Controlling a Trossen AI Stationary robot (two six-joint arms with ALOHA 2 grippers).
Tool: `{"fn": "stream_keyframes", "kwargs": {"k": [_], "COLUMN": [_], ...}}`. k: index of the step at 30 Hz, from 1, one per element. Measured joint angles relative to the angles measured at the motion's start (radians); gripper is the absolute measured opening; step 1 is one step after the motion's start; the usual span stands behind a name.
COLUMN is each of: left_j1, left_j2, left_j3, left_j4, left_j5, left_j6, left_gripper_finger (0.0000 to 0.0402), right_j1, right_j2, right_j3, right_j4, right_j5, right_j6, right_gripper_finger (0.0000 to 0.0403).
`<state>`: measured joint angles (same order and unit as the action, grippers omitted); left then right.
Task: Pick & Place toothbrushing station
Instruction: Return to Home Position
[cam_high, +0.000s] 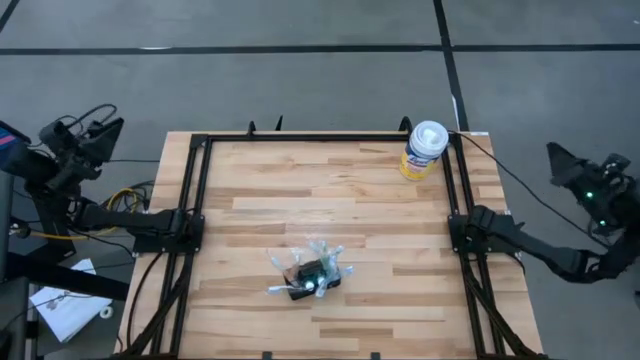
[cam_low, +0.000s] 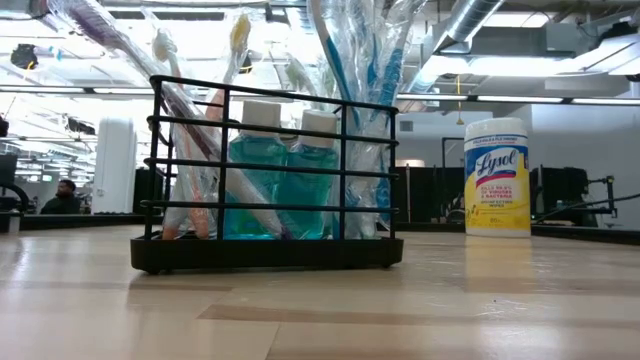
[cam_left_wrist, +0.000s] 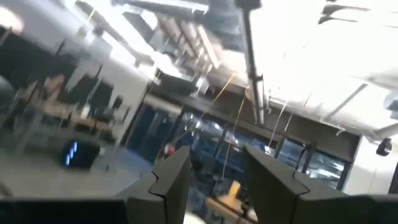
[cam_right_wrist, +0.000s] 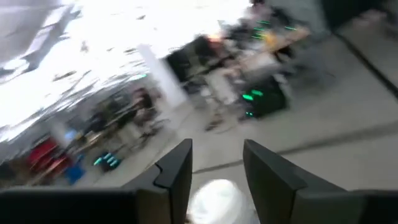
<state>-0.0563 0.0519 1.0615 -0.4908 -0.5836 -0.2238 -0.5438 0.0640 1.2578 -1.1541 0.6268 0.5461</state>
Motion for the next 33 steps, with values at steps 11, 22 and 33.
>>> {"fn": "stream_keyframes", "kwargs": {"k": [11,22,33], "left_j1": [-0.004,-0.003,-0.002], "left_j2": [0.154,0.185,0.110], "left_j3": [-0.082,-0.696,-0.953], "left_j4": [0.097,0.652,0.675], "left_j5": [0.330,0.180,0.086], "left_j6": [0.341,0.200,0.142], "left_gripper_finger": [0.0143,0.0143,0.0143], "right_j1": [-0.020,-0.016,-0.006], "right_j2": [-0.019,-0.058,-0.059], "right_j3": [-0.562,-1.058,-1.167], "right_j4": [0.712,1.206,1.072], "right_j5": [-0.599,-0.654,-0.712], "right_j6": [-0.385,-0.225,-0.324], "right_gripper_finger": [0.0135,0.0137,0.0143]}}
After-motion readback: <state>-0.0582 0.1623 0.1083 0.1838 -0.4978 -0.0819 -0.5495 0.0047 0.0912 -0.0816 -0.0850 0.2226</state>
